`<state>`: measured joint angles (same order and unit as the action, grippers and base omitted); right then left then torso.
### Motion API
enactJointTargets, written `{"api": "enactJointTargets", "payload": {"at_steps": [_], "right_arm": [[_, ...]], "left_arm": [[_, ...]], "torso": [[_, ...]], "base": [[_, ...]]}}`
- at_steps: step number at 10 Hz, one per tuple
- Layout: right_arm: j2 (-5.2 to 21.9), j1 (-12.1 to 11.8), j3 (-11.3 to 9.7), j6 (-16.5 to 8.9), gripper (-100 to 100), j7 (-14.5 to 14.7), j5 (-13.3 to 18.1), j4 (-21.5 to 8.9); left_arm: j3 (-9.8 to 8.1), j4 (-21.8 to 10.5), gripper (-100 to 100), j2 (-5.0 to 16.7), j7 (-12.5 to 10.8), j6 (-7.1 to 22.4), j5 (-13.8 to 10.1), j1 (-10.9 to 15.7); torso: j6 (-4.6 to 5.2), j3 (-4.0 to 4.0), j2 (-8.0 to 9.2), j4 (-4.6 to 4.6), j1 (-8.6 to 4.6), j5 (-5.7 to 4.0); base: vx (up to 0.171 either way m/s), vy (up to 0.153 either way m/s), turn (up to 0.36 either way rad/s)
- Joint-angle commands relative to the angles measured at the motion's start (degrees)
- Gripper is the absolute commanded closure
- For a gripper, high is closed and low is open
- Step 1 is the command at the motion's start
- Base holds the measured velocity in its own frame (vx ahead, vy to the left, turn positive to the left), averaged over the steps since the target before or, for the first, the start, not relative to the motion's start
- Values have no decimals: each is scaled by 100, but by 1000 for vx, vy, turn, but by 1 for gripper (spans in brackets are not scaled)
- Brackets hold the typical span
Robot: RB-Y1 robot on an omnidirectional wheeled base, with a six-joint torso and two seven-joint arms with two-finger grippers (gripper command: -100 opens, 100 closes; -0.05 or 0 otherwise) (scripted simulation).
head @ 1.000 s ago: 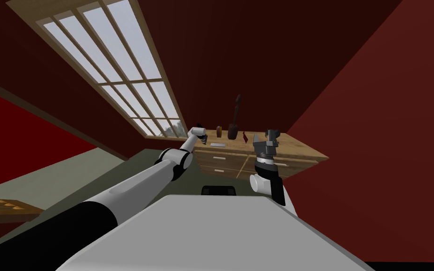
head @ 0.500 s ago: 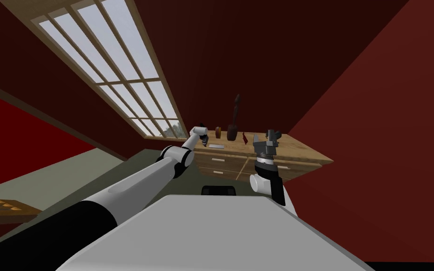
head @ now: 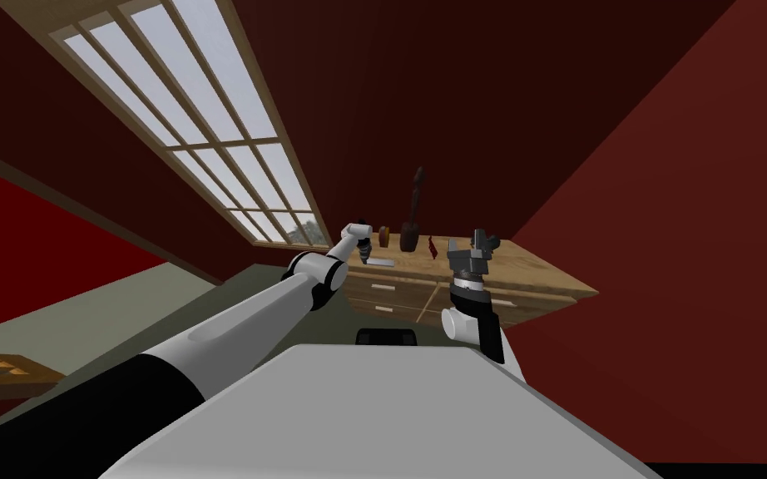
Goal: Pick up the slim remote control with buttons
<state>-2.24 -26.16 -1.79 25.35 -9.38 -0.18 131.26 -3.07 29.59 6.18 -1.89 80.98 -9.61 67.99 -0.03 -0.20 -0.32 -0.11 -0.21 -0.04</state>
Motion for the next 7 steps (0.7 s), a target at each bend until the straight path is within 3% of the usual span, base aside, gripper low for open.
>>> {"api": "enactJointTargets", "payload": {"at_steps": [1,2,3,4,5,7], "right_arm": [[0,0,0,0,0,0,0,0],[0,0,0,0,0,0,0,0],[0,0,0,0,0,0,0,0],[0,1,0,0,0,0,0,0],[0,0,0,0,0,0,0,0],[0,1,0,0,0,0,0,0]], "left_arm": [[2,-192,-100,-142,-14,247,25,102],[2,-95,-100,-142,-14,247,25,102],[2,-192,-100,-142,-14,247,25,102],[1,-349,-100,-282,-16,381,39,189],[1,-173,-100,-282,-16,381,39,189],[1,-315,-100,-282,-16,381,39,189]], "torso": [[0,0,0,0,0,0],[0,1,1,1,0,0],[0,4,7,2,6,1],[-1,10,18,4,17,4],[-1,11,18,5,16,4],[-1,13,21,6,17,4]], "base": [[78,-51,7],[59,-34,10],[24,-4,-2],[37,-11,6],[44,-20,6],[15,-6,-1]]}}
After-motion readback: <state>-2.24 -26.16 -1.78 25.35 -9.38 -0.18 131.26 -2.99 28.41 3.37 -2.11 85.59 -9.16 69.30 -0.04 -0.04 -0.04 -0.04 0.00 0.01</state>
